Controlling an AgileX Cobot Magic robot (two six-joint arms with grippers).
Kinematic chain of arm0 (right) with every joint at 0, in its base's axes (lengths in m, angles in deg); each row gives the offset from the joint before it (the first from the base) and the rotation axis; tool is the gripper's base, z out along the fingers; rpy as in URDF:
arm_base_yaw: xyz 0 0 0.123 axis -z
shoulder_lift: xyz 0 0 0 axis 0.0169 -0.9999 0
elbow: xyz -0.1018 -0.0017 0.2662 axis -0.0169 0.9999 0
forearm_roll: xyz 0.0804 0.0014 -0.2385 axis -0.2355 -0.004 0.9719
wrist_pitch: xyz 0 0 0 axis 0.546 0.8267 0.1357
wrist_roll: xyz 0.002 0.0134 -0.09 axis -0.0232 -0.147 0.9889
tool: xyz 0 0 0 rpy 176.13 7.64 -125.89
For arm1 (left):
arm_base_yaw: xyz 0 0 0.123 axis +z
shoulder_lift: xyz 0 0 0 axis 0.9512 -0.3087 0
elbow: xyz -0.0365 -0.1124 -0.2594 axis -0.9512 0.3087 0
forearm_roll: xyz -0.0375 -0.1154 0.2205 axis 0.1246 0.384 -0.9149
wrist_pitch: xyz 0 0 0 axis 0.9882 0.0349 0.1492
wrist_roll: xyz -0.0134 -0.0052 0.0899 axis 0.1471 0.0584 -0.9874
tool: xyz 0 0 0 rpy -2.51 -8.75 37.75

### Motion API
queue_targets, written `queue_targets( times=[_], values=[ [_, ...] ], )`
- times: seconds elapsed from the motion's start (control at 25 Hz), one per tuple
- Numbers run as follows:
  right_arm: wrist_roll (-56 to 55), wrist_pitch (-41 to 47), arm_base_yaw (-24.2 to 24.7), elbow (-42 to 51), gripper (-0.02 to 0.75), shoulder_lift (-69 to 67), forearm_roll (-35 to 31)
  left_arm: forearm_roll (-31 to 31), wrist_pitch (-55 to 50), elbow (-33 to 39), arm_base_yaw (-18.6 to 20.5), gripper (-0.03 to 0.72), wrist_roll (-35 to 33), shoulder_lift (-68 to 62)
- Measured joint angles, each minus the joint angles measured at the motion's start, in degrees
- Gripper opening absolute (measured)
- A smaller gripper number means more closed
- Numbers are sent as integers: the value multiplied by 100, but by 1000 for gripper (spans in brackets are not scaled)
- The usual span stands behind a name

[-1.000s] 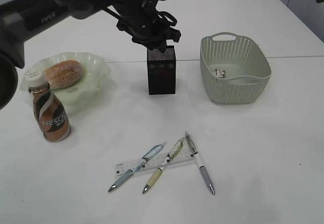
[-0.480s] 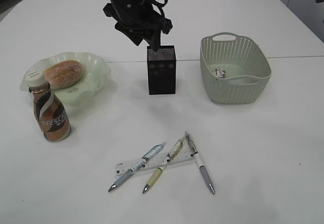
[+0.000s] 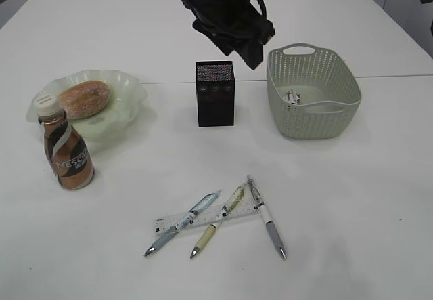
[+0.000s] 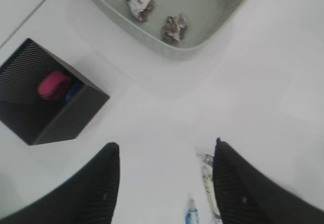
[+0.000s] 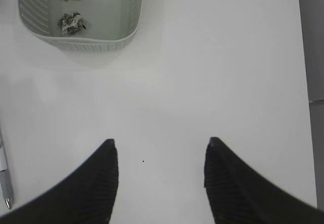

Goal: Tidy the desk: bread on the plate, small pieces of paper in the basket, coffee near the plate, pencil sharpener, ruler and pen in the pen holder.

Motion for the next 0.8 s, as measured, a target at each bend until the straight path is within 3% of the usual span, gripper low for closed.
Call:
queue_targets(
  times=[0.8],
  values=[
    [21,0,0,0,403,277,-184,-131,65,3125,-183,407,-813,829]
  ],
)
